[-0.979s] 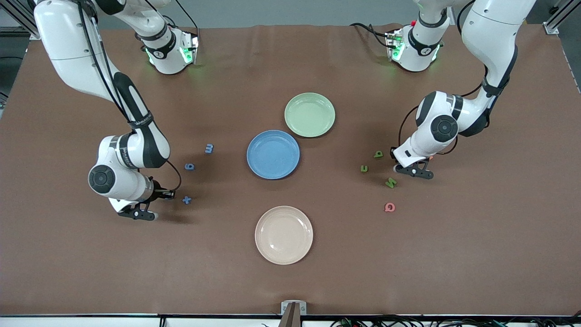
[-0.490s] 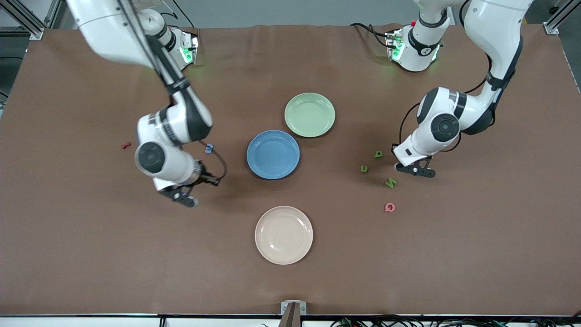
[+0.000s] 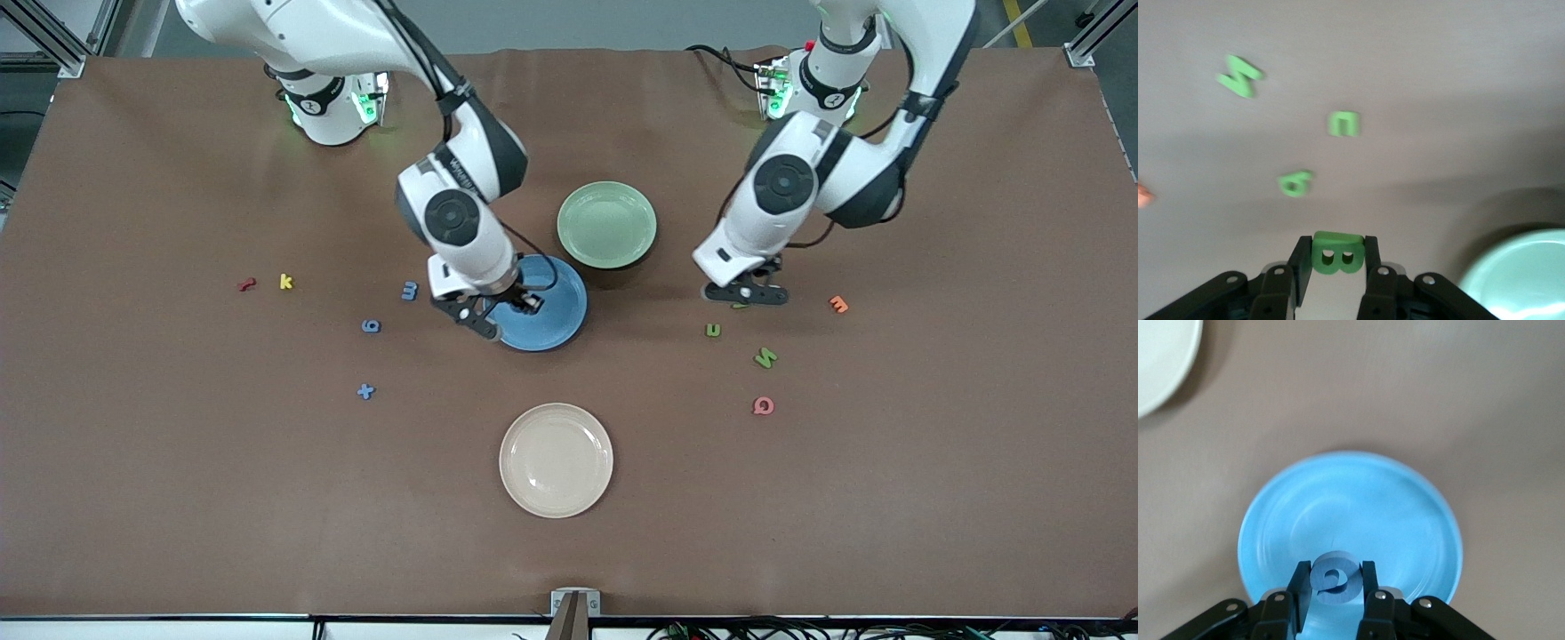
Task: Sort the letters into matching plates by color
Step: 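Place the blue G on the blue plate while the left gripper places B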
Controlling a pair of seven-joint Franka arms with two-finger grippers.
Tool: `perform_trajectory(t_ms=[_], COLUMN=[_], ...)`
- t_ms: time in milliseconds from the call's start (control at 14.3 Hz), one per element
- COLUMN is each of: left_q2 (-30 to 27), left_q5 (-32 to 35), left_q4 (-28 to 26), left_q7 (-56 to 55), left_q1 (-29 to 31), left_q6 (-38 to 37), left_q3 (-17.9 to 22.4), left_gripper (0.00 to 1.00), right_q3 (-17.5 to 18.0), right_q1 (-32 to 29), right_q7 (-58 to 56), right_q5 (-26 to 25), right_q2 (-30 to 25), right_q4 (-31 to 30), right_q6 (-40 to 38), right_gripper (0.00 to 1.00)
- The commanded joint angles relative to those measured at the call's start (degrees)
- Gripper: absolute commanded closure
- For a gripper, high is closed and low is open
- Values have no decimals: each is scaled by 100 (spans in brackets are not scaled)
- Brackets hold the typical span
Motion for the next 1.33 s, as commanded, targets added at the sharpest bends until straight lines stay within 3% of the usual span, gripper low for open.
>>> perform_trajectory(t_ms=[0,490,560,630,700,979,1259], left_q2=[371,1030,1153,1224,1294,1321,1400], left_q5=[-88,-17,0,26,53,79,88], left_q4=[356,312,312,303,260,22,22], left_q7=[-673,-2151,-2248,-2370,-2476,-2530,-2591], left_q1=[-280,-1546,-1660,-1705,-1740,-1960,-2118], left_q6=[-92,690,786,883,980,1033,1200], left_q3=[-182,-156,-147,-147,-147,-156,-147], left_gripper=[74,74,74,74,74,74,71], right_q3=[-81,-99,-99,-99,-108,-117,-117], right_q1=[353,478,469,434,442,320,-337], right_q7=[517,809,809,801,792,669,-522], right_q5=[23,-4,5,5,5,-30,-162], right_q2=[224,998,998,989,989,919,595], right_q4=[-16,573,582,590,599,643,889], right_q6=[395,775,775,766,758,635,-479], right_gripper=[98,97,77,8,0,0,0])
